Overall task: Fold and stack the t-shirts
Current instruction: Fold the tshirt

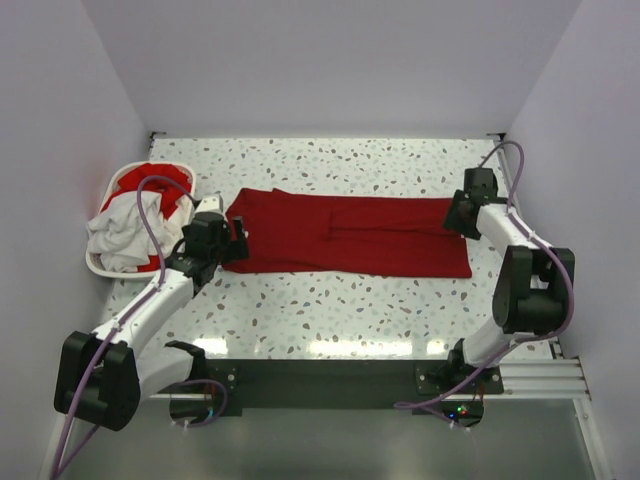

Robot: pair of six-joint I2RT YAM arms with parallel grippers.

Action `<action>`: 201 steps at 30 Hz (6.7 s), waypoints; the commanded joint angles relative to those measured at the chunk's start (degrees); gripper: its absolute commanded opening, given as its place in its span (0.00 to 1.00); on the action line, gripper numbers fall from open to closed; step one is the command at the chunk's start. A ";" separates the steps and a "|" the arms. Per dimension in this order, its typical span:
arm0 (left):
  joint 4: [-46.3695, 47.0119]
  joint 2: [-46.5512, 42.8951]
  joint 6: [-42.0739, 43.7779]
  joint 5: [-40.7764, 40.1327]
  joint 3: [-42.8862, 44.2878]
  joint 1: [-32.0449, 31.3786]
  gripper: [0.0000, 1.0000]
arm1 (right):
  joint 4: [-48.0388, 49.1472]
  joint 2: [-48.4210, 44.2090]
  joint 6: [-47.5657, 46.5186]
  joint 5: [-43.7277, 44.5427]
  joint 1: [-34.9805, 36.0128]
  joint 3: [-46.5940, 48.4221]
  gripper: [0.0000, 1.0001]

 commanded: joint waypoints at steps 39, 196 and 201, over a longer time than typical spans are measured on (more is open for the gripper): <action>1.17 -0.29 0.57 -0.53 1.07 0.50 0.95 | -2.91 5.98 2.79 3.76 -1.39 9.07 0.00; 4.17 21.89 2.61 -2.19 23.94 -2.66 0.76 | -1.95 18.42 -6.79 -17.60 24.19 29.60 0.48; 1.35 13.70 -3.37 -5.34 11.46 -3.63 0.81 | -0.19 10.22 -3.82 -17.77 19.11 16.92 0.48</action>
